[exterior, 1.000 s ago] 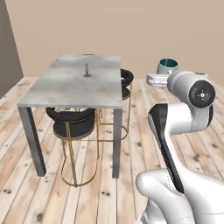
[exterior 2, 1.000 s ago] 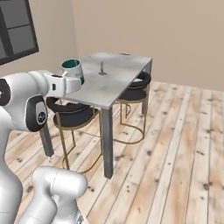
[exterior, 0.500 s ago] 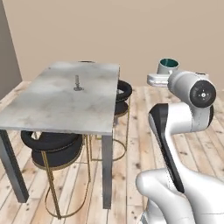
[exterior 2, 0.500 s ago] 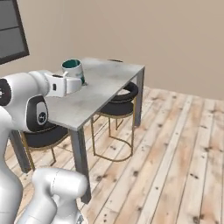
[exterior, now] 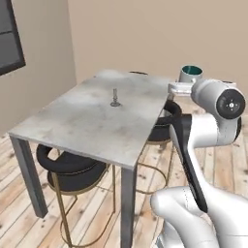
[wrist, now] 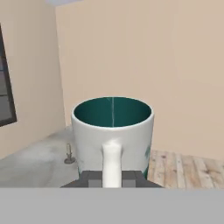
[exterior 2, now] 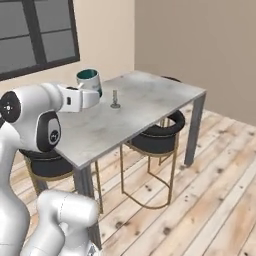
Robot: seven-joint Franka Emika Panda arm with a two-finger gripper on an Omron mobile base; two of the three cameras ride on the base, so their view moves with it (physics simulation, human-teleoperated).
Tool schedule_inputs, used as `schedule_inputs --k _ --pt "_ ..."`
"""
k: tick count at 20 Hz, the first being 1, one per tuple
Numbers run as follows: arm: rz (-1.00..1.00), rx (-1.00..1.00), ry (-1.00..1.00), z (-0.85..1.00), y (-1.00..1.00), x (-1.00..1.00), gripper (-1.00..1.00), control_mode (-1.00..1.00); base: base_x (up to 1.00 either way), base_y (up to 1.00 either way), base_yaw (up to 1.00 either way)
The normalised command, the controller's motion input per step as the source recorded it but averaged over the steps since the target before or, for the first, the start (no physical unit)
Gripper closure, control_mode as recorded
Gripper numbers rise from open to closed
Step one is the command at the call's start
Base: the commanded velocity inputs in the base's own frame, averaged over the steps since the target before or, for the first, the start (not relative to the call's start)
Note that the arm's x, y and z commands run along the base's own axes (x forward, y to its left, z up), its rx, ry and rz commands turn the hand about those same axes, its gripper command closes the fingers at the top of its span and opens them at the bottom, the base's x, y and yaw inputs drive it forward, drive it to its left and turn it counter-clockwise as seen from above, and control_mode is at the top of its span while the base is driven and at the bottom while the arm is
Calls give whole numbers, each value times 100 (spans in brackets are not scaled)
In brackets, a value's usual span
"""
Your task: Open the cabinet directly in front. Then move the wine and the mug to the dining counter with the candle on it.
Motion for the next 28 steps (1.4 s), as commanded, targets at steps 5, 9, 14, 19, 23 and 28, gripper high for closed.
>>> schedule_inputs --k 5,9,14,19,23,28 --pt "0 0 0 0 0 0 100 100 -2 -17 77" --pt "0 0 0 0 0 0 100 100 -19 -27 73" --pt "0 0 0 0 0 0 100 100 -3 -90 43" --pt "0 0 0 0 0 0 100 100 -2 -100 29" --pt "0 0 0 0 0 0 100 100 -1 -100 35" --pt "0 0 0 0 0 0 100 100 40 -69 46"
